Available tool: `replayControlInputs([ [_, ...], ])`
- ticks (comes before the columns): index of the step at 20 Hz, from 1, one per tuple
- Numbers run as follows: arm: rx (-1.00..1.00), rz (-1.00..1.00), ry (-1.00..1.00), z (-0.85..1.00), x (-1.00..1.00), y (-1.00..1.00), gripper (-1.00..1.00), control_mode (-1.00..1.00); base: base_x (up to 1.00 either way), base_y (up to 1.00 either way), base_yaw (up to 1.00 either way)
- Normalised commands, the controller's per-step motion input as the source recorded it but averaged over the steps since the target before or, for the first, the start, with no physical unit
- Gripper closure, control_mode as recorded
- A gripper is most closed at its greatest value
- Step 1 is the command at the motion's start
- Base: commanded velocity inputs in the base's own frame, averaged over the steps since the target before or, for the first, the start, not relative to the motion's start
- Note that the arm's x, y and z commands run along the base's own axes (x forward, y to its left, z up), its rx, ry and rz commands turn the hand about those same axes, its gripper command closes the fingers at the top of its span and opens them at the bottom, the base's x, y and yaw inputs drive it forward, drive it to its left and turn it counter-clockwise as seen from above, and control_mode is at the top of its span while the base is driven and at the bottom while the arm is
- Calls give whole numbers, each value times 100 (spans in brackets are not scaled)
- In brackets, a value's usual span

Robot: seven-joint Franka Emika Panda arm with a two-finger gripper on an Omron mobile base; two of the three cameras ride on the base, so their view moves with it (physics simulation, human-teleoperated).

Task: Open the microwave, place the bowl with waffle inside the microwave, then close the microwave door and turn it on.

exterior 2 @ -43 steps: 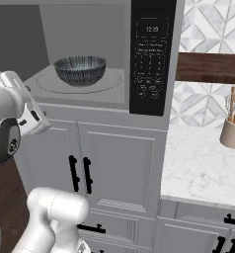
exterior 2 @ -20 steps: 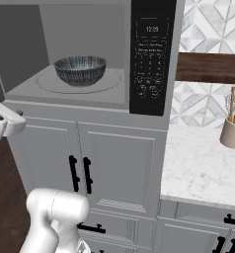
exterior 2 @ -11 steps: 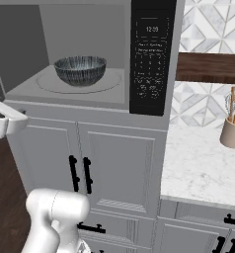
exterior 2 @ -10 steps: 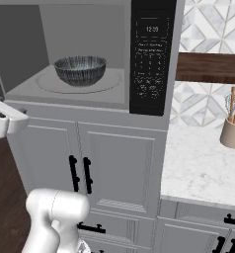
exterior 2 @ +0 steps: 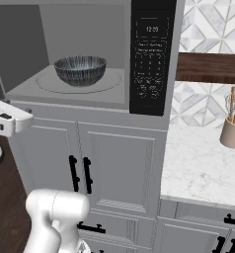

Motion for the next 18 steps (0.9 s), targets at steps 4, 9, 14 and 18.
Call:
replayControlInputs([
  [4,-10,0,-17,-50,28,9,-100,-100,0,0,0],
  [9,-10,0,-15,-44,5,13,-100,-100,0,0,0],
  [14,-9,0,-13,-40,0,13,-100,-100,0,0,0],
  [18,-8,0,-13,-39,0,11,-100,-100,0,0,0],
])
